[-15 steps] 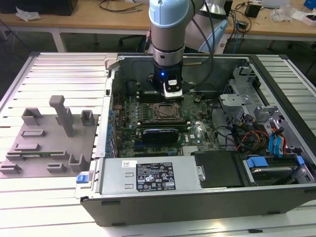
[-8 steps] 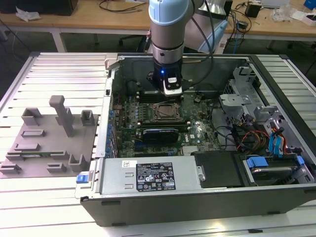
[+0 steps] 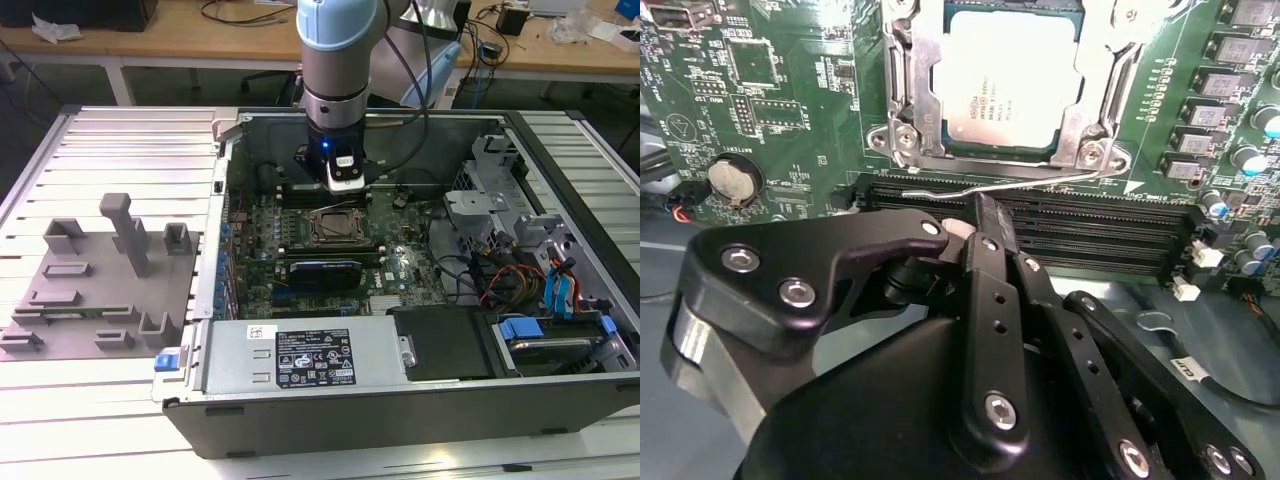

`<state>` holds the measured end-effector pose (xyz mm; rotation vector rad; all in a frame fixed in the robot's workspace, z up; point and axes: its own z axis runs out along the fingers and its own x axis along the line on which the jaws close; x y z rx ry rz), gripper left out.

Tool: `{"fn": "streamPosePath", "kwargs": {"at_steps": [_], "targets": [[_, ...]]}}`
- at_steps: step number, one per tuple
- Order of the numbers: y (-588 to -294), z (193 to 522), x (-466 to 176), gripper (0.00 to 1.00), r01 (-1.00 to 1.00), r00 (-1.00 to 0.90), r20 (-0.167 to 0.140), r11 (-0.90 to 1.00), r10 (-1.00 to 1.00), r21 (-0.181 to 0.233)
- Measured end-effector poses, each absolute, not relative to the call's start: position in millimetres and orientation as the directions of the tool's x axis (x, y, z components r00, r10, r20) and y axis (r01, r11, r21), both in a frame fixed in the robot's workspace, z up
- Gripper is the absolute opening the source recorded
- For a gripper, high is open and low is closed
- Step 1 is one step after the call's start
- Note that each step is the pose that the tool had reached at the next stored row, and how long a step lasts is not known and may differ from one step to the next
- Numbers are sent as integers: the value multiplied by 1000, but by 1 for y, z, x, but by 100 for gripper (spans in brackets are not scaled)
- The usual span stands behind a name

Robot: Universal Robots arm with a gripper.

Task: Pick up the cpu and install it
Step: 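Install the first cpu locking lever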

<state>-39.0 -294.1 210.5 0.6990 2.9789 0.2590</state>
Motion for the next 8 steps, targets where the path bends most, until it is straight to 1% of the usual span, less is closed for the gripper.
{"fn": "streamPosePath", "kwargs": {"at_steps": [8], "targets": [[-294,210,-39,11,435,-894,-32,883,447,177]]}}
